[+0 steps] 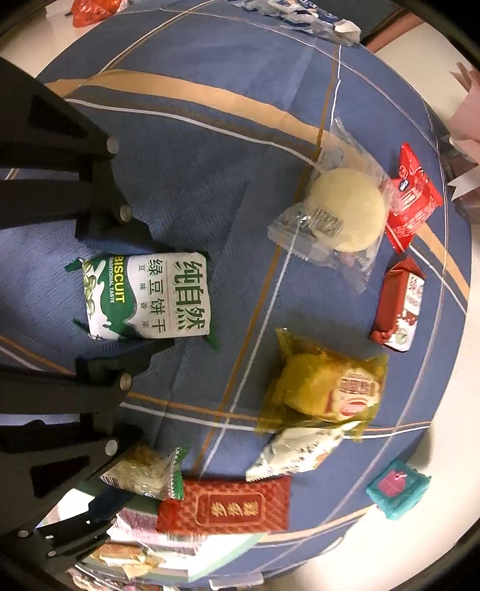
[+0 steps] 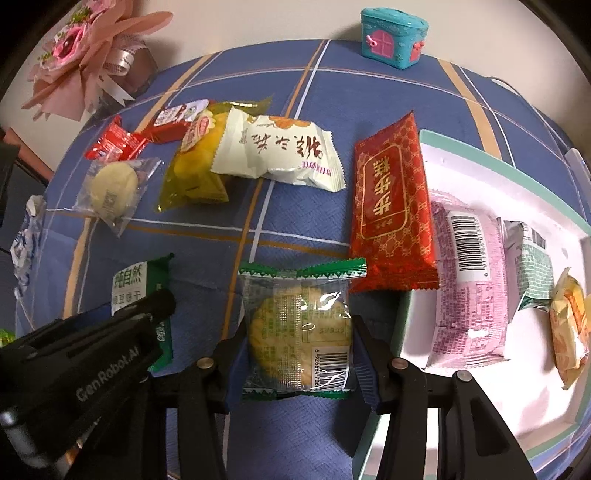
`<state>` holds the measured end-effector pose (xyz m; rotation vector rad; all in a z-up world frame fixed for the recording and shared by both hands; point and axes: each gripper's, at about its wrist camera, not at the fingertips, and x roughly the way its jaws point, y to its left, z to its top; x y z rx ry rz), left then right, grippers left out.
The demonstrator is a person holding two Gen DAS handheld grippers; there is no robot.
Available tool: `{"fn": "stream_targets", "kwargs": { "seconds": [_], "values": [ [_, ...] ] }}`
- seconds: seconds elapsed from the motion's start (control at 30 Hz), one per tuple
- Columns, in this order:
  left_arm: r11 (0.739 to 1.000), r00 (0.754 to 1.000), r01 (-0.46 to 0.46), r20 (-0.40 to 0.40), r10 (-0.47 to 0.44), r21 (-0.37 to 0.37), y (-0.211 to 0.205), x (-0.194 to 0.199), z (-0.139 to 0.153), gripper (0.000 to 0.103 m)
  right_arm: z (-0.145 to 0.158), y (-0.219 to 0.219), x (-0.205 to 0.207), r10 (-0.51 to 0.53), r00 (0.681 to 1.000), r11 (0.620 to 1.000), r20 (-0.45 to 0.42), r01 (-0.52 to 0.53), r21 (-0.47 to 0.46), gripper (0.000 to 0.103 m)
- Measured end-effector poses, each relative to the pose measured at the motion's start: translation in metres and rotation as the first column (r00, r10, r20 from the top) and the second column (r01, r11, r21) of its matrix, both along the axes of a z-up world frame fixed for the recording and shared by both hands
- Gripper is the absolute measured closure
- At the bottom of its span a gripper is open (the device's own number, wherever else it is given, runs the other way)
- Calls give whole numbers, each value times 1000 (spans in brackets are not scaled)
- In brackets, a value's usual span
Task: Organize snacks
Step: 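Grasp the green BISCUIT pack with the left tool while the right tool grasps the clear round biscuit pack, then carry both biscuit packs into the white tray and open both tools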
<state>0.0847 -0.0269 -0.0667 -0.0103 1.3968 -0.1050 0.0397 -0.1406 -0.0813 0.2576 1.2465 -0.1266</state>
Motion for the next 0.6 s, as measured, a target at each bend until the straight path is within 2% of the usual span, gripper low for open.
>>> {"fn": "stream_targets", "kwargs": {
  "seconds": [0.3,0.5,0.6],
  "values": [
    [999,994,-7,104,12,-44,7,-2,49,62,40,-18,-6,-29,996,1000,82,28,6,51],
    [998,990,7,141,3,-69,-3,-9,63,62,59,-39,-7,-70,991,998,110,69,9,51],
    [997,987,27,158,-15,-75,-23,-7,63,62,69,-55,-11,-113,986,994,124,113,6,51]
  ]
}}
